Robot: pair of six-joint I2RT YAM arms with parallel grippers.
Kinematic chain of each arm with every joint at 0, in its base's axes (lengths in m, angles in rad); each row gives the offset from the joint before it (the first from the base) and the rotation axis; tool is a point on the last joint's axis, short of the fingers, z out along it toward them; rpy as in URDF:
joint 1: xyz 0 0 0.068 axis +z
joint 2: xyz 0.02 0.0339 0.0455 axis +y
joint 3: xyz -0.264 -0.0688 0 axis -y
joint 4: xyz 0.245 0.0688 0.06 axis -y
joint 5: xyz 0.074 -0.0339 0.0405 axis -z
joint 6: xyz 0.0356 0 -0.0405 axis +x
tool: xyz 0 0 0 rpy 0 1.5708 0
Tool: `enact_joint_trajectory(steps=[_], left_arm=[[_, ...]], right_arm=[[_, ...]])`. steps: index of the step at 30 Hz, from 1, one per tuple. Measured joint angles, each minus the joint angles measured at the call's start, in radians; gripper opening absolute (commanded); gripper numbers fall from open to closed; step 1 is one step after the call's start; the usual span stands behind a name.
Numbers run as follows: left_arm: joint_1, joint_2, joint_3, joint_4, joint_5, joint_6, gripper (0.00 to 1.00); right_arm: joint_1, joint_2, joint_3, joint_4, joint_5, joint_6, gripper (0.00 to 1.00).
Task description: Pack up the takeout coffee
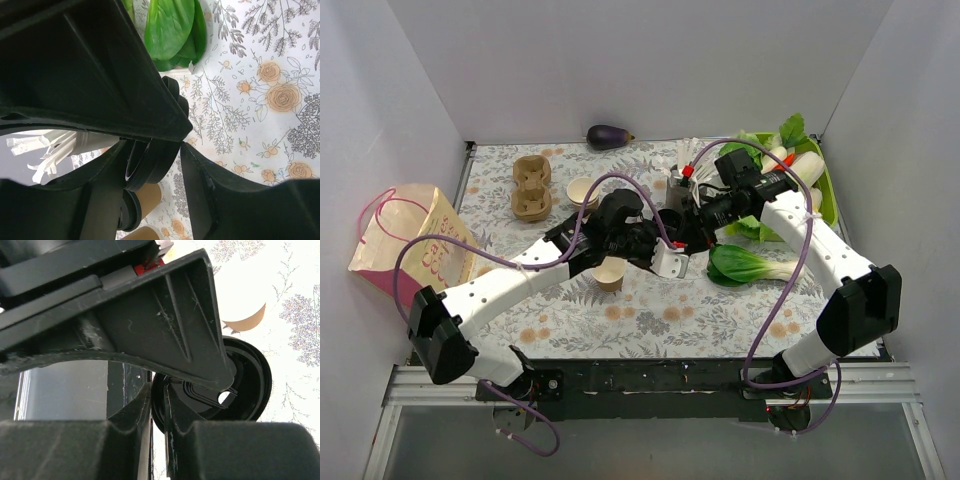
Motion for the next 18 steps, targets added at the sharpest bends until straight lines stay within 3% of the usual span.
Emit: enact_joint_trajectory(steps=[3, 7, 9, 13, 15, 16, 18], left_arm=[[0.0, 0.013, 0.0, 0.004, -0.017, 0.0, 0.39], [0.0, 0.013, 0.006, -0.009, -0.025, 0.001, 0.26], [-0.003, 0.017, 0.013, -0.028, -0.027, 0.003, 0.23], [-0.008, 0.024, 0.031, -0.066, -0.03, -0.023, 0.16], [-0.007, 0.028, 0.045, -0.066, -0.045, -0.06, 0.12], [-0.005, 0.03, 0.053, -0.066, -0.053, -0.083, 0.12], [0.003, 0.031, 0.072, -0.071, -0.064, -0.166, 0.12]], right_arm=[[0.0, -0.001, 0.0, 0.0, 0.002, 0.0, 0.15], [0.0, -0.004, -0.004, 0.003, 0.0, 0.0, 0.15], [-0.002, -0.01, -0.005, 0.006, 0.001, 0.0, 0.21], [-0.002, -0.016, -0.004, 0.014, 0.011, 0.002, 0.44], [-0.009, -0.015, 0.008, 0.01, 0.029, 0.005, 0.51], [-0.014, -0.01, 0.028, 0.001, 0.04, 0.007, 0.67], [-0.046, 0.009, 0.113, -0.004, 0.054, 0.02, 0.79]])
